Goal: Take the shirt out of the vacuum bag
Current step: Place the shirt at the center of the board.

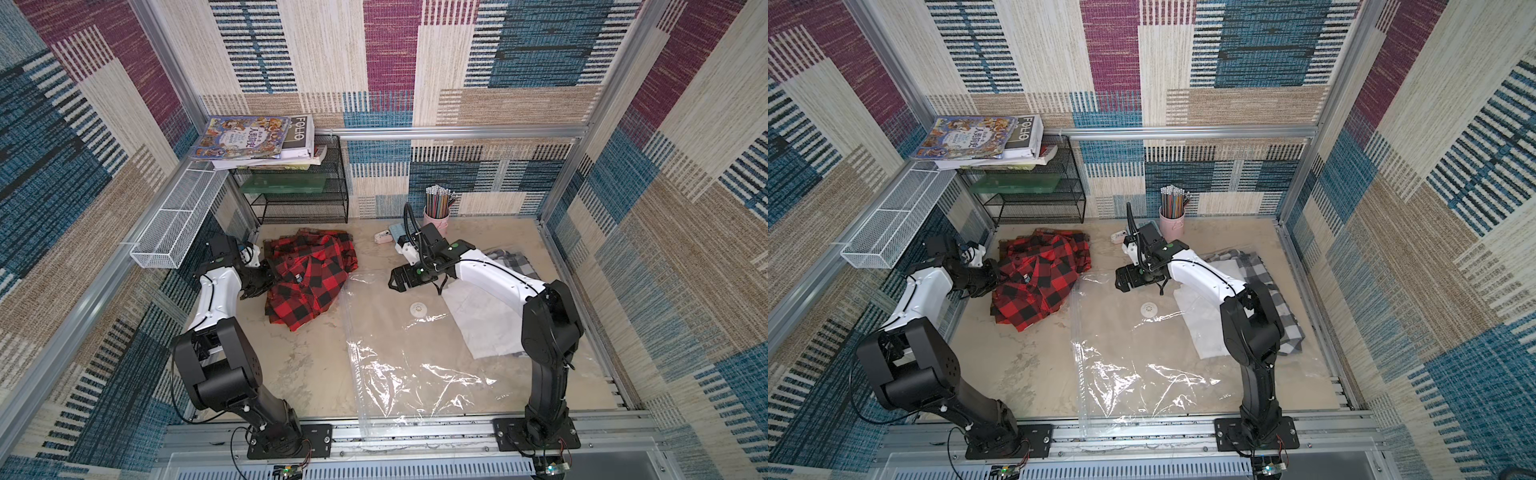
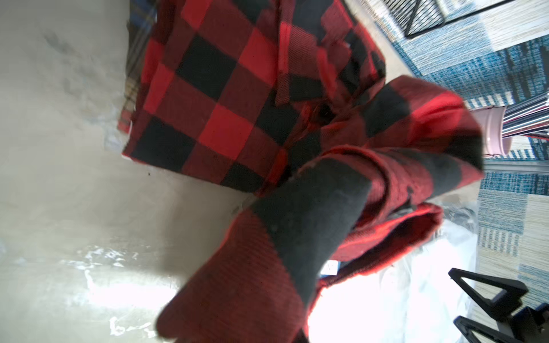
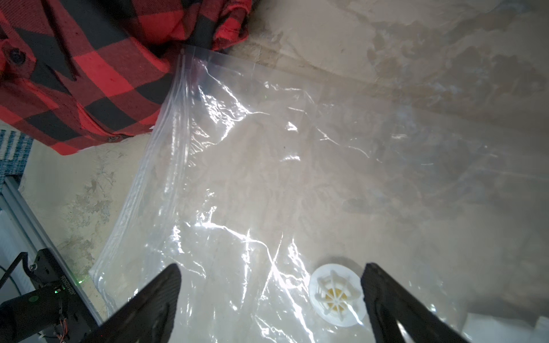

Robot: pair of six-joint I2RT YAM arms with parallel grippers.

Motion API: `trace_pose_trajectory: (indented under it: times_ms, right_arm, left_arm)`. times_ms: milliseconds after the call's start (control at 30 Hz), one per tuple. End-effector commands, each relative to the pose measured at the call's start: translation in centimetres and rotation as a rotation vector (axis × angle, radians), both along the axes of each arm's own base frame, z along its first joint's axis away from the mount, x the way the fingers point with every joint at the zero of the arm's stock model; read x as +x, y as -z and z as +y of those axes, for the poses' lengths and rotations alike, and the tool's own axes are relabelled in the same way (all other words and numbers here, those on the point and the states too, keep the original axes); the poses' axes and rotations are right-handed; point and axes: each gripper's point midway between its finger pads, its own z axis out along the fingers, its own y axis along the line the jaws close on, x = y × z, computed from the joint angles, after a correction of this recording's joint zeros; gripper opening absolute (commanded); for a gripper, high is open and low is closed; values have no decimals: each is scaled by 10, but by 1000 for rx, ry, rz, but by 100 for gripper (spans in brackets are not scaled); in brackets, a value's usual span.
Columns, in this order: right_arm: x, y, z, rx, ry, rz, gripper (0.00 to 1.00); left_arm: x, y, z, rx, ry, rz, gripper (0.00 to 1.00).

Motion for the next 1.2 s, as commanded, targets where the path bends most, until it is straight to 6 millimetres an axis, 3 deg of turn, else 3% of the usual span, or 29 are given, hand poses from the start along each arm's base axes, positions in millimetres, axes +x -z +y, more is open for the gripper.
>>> trace_pose_trajectory:
  times_ms: [0,267,433,567,867,1067,1167]
  right_arm:
    - [0,-14,27,126,-83,-9,97]
    - [-9,-29,92,249,-306,-43,96]
    - [10,-23,119,296,-326,-36,96]
    - [32,-28,141,332,-351,-91,96]
    - [85,-35,172,478,-407,-250,96]
    - [95,-43,186,588,-445,-346,96]
    - [101,-37,190,619,-417,-332,96]
  left_arm:
    - [2,-7,7,32,-2,13,3]
    - [31,-16,23,47,-29,-2,2]
    - [46,-23,29,53,-37,-19,2]
    - [52,-19,31,45,-35,-12,2]
    - [56,-13,28,17,-27,-9,2]
    - [58,-15,27,7,-23,-19,3]
    - [58,-16,26,2,-24,-21,3]
